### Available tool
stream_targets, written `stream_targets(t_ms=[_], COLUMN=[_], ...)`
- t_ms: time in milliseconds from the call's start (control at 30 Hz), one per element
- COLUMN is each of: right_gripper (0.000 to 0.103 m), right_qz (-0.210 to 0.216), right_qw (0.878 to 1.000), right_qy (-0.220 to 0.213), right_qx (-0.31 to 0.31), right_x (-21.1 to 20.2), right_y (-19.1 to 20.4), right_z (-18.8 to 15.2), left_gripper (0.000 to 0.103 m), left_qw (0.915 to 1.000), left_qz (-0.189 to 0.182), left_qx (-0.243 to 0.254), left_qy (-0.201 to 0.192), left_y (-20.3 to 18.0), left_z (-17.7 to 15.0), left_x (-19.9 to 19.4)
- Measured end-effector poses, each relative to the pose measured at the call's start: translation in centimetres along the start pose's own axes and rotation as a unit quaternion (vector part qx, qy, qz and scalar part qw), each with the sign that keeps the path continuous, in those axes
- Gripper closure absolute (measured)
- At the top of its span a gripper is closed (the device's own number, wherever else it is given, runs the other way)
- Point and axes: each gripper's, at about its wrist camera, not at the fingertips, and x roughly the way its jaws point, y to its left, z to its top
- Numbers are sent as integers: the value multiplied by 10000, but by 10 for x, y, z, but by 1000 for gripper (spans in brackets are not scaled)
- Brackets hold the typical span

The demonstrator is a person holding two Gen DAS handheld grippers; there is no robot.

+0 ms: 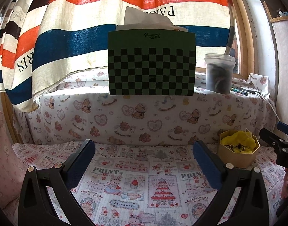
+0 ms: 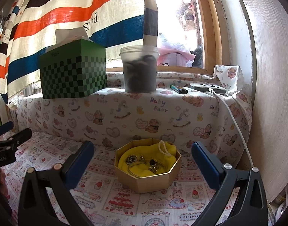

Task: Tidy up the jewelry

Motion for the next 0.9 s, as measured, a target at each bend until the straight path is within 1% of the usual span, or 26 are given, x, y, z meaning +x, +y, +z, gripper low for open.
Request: stream_targets(t_ms=[533,900], right_gripper=[0,0], right_qz=[7,10], right_qw=[10000,10000], right_qy=[15,18], right_qx=[-7,-6], right_x=[0,1], right_y=[1,0], right_z=[1,1], left_gripper=[0,0], left_qw=[10000,10000], left_qz=[61,37], left_qx=[-50,-61], left_qy=[23,36], left_y=[2,3], left_z=[0,0], left_x=[1,2])
